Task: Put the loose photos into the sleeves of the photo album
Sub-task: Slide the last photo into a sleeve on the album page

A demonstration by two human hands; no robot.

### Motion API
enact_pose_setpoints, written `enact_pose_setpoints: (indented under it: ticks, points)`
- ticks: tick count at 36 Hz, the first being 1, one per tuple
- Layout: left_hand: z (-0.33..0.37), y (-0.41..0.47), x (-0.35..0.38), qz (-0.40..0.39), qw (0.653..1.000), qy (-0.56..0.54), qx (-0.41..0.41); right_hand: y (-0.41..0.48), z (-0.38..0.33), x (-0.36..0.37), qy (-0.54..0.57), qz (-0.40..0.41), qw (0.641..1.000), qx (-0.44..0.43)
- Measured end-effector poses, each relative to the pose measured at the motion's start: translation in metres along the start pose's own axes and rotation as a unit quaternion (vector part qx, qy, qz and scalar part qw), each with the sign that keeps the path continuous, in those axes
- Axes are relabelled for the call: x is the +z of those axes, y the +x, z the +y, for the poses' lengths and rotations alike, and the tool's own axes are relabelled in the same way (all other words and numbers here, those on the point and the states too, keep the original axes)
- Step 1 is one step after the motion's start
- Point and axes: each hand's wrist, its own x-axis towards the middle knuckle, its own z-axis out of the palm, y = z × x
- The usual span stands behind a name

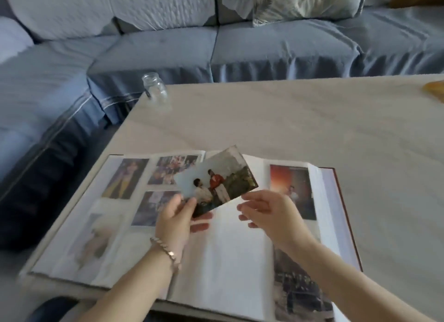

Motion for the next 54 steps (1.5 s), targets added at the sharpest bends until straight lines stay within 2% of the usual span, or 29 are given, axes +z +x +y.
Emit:
enact_pose_setpoints:
  ticks: [4,8,13,19,27,33,38,42,46,51,54]
  points:
    - [-0.004,0.014,-0.061,0.119,0.981,0.123,0.095,0.017,0.003,0.028,-0.192,-0.006,0.979,-0.073]
    - [-0.015,0.025,-0.118,0.200,0.956,0.181,0.112,0.037,-0.002,0.053,-0.318,-0.055,0.932,-0.166]
    - [-0.021,0.034,-0.172,0.252,0.935,0.206,0.140,0.062,-0.008,0.082,-0.448,-0.155,0.854,-0.215]
    - [-0.034,0.036,-0.205,0.255,0.914,0.278,0.150,0.086,-0.001,0.104,-0.539,-0.176,0.796,-0.211]
    - [-0.042,0.038,-0.230,0.237,0.909,0.304,0.162,0.088,0.008,0.107,-0.552,-0.154,0.791,-0.214]
    - [-0.056,0.038,-0.256,0.236,0.886,0.339,0.210,0.089,0.012,0.110,-0.554,-0.146,0.791,-0.213]
    - [-0.057,0.030,-0.262,0.230,0.888,0.303,0.259,0.091,0.013,0.111,-0.555,-0.138,0.790,-0.221]
    - [-0.057,0.023,-0.264,0.219,0.893,0.288,0.267,0.090,0.014,0.111,-0.549,-0.131,0.794,-0.225]
    - [-0.061,0.015,-0.271,0.149,0.922,0.274,0.230,0.091,0.015,0.111,-0.550,-0.131,0.793,-0.226]
    - [-0.073,0.011,-0.278,0.071,0.947,0.290,0.116,0.091,0.017,0.111,-0.545,-0.130,0.796,-0.230]
    - [-0.074,0.013,-0.282,0.044,0.961,0.264,0.068,0.092,0.017,0.111,-0.542,-0.127,0.797,-0.232]
